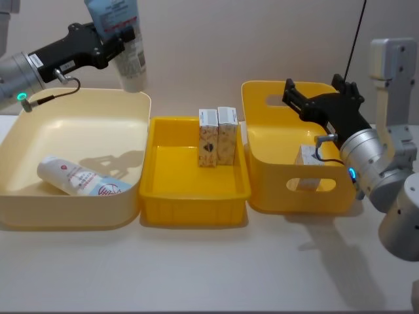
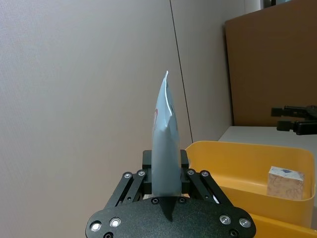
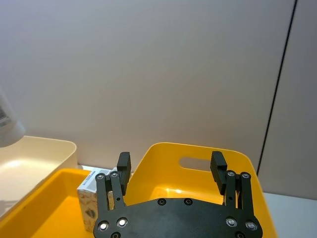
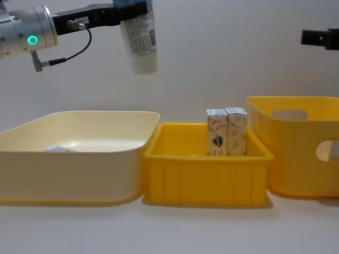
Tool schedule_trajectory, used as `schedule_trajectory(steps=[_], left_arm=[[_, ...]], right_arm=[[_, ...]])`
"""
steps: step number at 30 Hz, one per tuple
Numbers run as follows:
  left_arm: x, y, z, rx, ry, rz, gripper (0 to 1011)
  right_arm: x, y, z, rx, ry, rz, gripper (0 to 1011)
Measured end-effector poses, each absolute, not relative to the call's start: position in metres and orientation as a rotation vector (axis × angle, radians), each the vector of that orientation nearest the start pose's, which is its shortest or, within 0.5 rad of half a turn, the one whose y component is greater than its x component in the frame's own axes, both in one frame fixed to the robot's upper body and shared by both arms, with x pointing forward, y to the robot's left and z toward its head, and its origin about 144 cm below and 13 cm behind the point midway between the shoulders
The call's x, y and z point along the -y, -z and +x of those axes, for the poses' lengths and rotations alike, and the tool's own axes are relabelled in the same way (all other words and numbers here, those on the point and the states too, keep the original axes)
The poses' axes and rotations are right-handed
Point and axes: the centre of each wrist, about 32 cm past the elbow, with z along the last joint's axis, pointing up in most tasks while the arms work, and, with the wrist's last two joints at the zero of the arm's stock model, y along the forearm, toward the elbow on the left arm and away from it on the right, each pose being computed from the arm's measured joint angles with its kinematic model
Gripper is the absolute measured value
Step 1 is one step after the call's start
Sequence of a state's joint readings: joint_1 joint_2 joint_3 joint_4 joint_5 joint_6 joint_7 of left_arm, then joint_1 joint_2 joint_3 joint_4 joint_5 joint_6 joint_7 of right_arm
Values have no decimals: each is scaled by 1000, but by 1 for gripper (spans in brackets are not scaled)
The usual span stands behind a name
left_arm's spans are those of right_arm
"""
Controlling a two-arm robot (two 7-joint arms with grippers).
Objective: Bimanual collaborative sorting of washing and personal care products
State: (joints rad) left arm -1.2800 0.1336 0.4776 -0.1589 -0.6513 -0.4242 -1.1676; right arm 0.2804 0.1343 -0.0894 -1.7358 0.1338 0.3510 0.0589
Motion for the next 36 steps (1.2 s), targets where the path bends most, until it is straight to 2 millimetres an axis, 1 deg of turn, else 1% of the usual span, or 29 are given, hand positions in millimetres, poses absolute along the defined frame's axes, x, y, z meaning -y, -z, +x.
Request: schedule_trajectory(steps=[6,15,22,36], left_arm=[[-286,-1317,722,252,-500,-191,278],[-287,-1317,723,253,-500,-191,278],[-288,-1318,723,254,-500,-190,278],[-288,-1318,723,255,-500,-189,278]], right_arm=[[226,-1288,512,82,1380,37,1001],[210,-1288,512,75,1323,32,1001],[197,-1289,514,70,1251,26,1001],[165,-1289,518,36,1045,21,1001]])
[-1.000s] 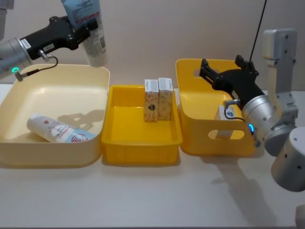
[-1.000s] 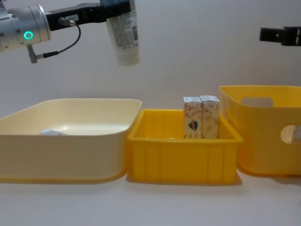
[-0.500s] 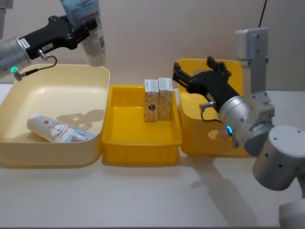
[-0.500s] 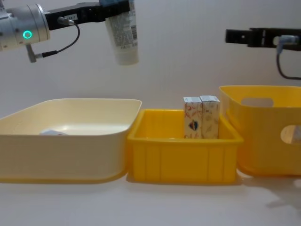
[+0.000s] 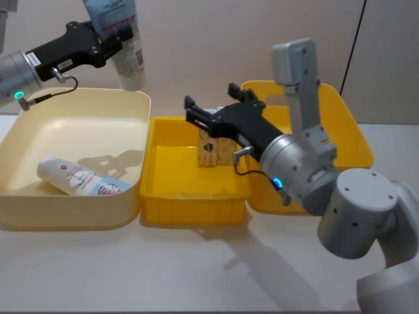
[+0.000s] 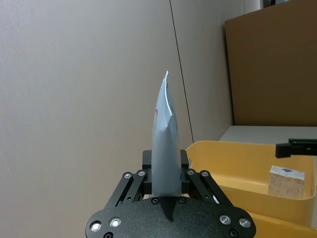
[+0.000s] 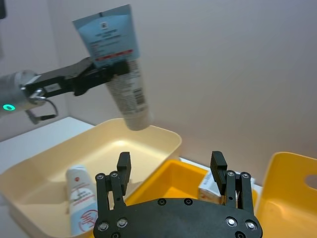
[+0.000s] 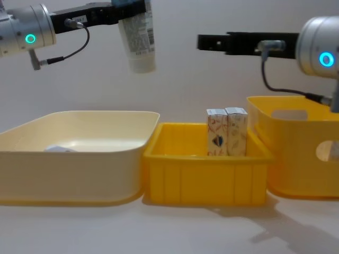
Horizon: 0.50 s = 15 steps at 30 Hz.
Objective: Bimanual collaborative sorting of washing and personal care products
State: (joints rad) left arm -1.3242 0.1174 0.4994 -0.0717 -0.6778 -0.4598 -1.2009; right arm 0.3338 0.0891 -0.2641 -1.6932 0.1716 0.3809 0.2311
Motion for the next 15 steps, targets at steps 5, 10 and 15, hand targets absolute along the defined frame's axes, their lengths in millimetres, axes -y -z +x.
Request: schedule_trajectory(steps=[5,10,15], left_arm=[[-288,-1319,723,257,-499,-189,278],[-288,-1318,722,262,-504,-185,278],[-288,-1317,719,260,-531,-166,278]], right_arm=[[155,-1289,518,23,988,21,1001],[149,-1289,518,17,956,21,1001],[146,-1289,517,12,933,21,1001]])
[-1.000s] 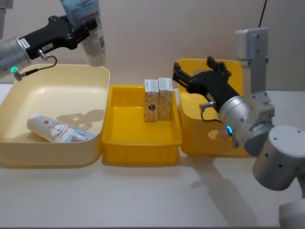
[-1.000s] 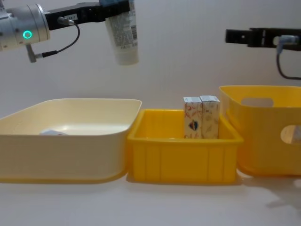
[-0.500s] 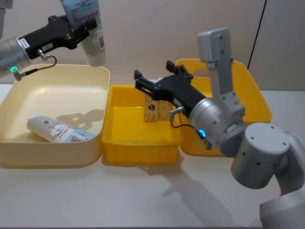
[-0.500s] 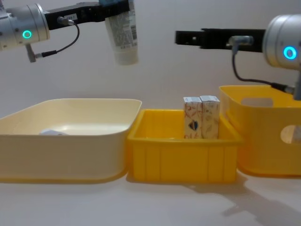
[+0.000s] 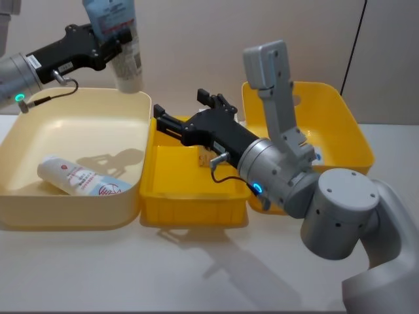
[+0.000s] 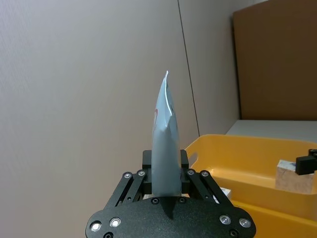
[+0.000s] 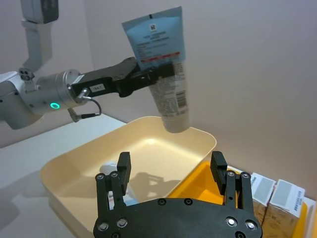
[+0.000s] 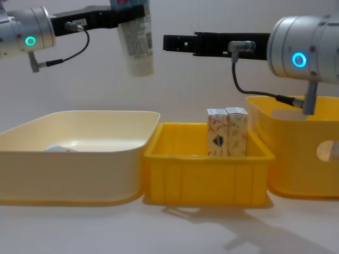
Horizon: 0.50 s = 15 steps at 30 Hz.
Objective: Bimanual collaborative sorting of washing and personal care products
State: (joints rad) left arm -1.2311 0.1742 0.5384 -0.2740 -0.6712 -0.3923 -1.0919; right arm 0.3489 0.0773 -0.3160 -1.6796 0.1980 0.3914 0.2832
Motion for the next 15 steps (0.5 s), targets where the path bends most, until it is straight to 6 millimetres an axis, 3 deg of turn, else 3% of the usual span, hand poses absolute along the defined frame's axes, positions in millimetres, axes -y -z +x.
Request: schedule_trajectory(steps=[15], left_arm=[[-266,-1319,687,263,-626,-49,278]], right_arm=[[140,-1289,517,5,897,20,1001]])
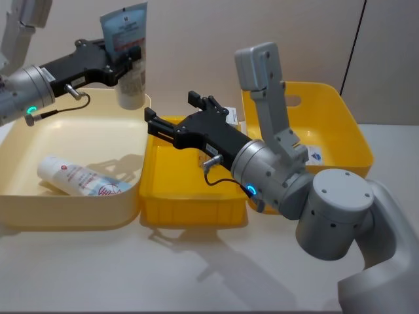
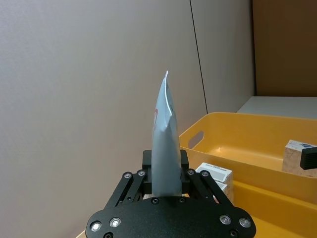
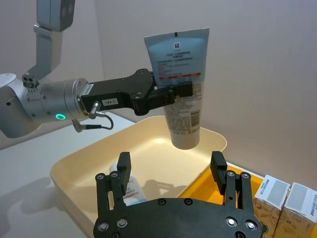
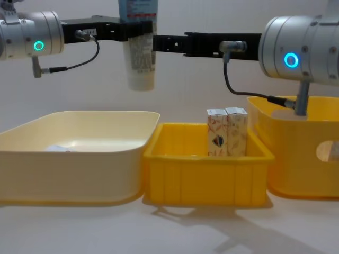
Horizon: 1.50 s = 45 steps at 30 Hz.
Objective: Bimanual collaborative sorting of washing and personal care products
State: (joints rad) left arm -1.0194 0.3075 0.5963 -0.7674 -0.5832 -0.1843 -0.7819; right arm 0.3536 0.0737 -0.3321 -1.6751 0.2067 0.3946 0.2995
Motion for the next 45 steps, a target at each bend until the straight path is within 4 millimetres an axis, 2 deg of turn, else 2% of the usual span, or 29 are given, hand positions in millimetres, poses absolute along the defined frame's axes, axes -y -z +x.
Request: schedule_trajectory(steps=[6,14,32,45], left_arm=[[-259,-1321,678,269,-626,-41,278],[-254,-1324,676,264,-583,-74,278],[-245,-1332,691,190,-398,-150,278],[-238,-1332,698,140,-317,-135,278]], right_arm=[[139,-1288,517,5,895,16,1001],[135,-1287,521,14,926,-20,1001],[119,-1283,535,56,972,-56,1001],[121,-1291,543,107,1017,-40,1001]])
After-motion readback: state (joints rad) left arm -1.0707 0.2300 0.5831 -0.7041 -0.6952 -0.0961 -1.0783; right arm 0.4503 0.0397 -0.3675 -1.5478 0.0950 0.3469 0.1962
